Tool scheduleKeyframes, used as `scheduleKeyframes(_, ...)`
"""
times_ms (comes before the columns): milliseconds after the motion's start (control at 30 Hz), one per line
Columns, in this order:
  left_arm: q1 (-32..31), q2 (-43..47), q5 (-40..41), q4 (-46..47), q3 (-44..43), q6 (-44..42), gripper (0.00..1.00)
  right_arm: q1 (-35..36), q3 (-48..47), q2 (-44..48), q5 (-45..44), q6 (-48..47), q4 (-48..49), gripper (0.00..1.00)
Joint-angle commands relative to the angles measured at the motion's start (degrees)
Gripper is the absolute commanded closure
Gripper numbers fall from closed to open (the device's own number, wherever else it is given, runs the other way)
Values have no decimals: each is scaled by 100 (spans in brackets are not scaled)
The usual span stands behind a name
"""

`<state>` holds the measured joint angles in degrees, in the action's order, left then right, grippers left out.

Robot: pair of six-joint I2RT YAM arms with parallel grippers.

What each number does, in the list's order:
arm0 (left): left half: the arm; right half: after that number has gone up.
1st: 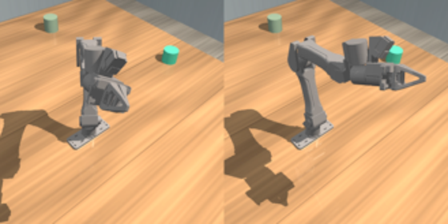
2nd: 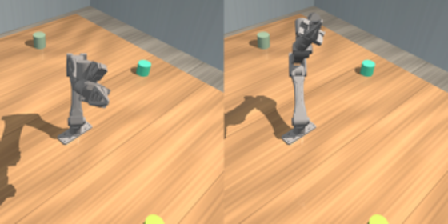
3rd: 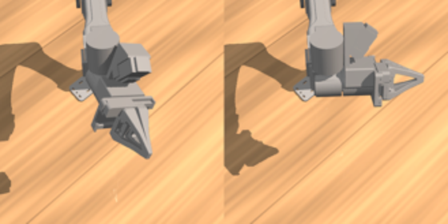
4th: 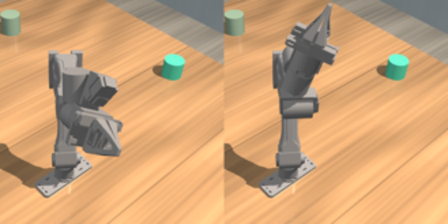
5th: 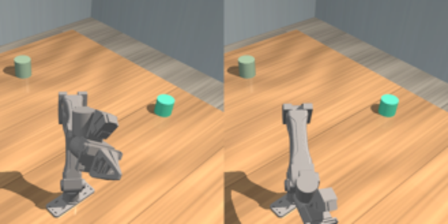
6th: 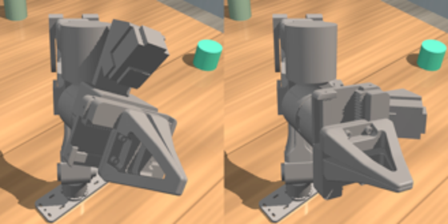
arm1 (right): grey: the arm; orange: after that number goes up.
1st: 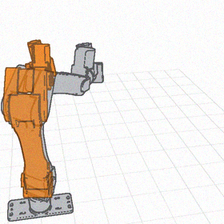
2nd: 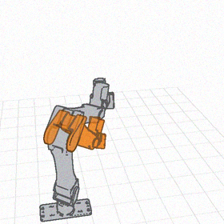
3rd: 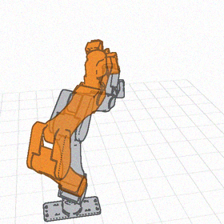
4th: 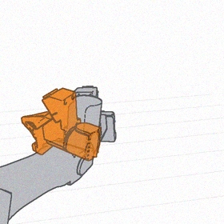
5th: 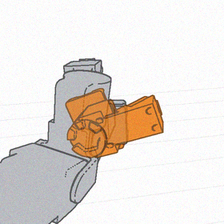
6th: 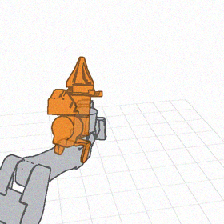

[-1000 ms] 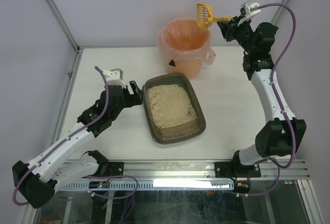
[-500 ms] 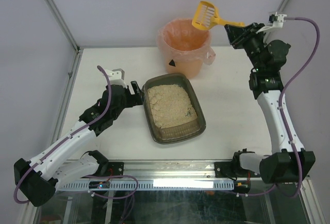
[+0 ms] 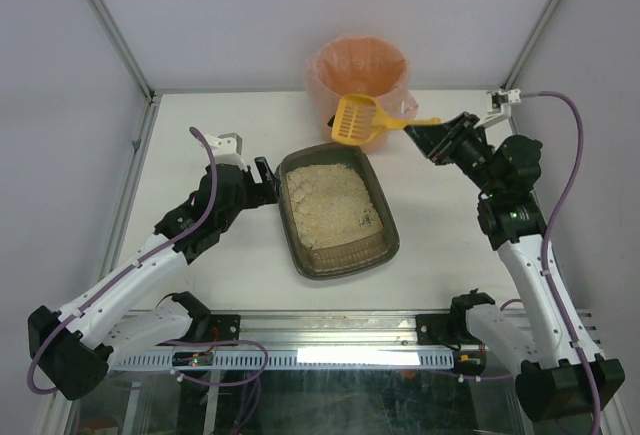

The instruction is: Clean the litter box

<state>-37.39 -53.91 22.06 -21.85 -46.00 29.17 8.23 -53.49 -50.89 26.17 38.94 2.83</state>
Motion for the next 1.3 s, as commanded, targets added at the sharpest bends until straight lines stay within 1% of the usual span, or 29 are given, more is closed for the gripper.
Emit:
scheduleKeyframes(0,30,-36,44,309,-188,9,18,585,369,386,7,-54,-729,100)
scheduleKeyframes(167,32,-49,46,343,-143,74,18,1367,1146,519,-1004,64,-764,98)
scheduleKeyframes(333,30,-17,0,335,-97,127,18,2011,1866,394,-1970,416,-288,94)
scheduleKeyframes(500,30,38,-7,339,-43,142,18,2394,2167,-113,-2310,504,45,88)
scheduleKeyframes(667,30,54,-18,338,-40,116,18,2480,2174,-294,-2667,372,-133,74)
scheduleKeyframes(833,30,52,-14,335,-11,115,18,2477,2122,-121,-3000,141,-528,65)
scheduleKeyframes(1100,30,38,22,341,-16,115,18,2472,2022,264,-3479,-287,-1221,60)
scheduleKeyframes(1267,30,60,43,339,-8,115,18,2468,1910,431,-3797,-490,-1651,59)
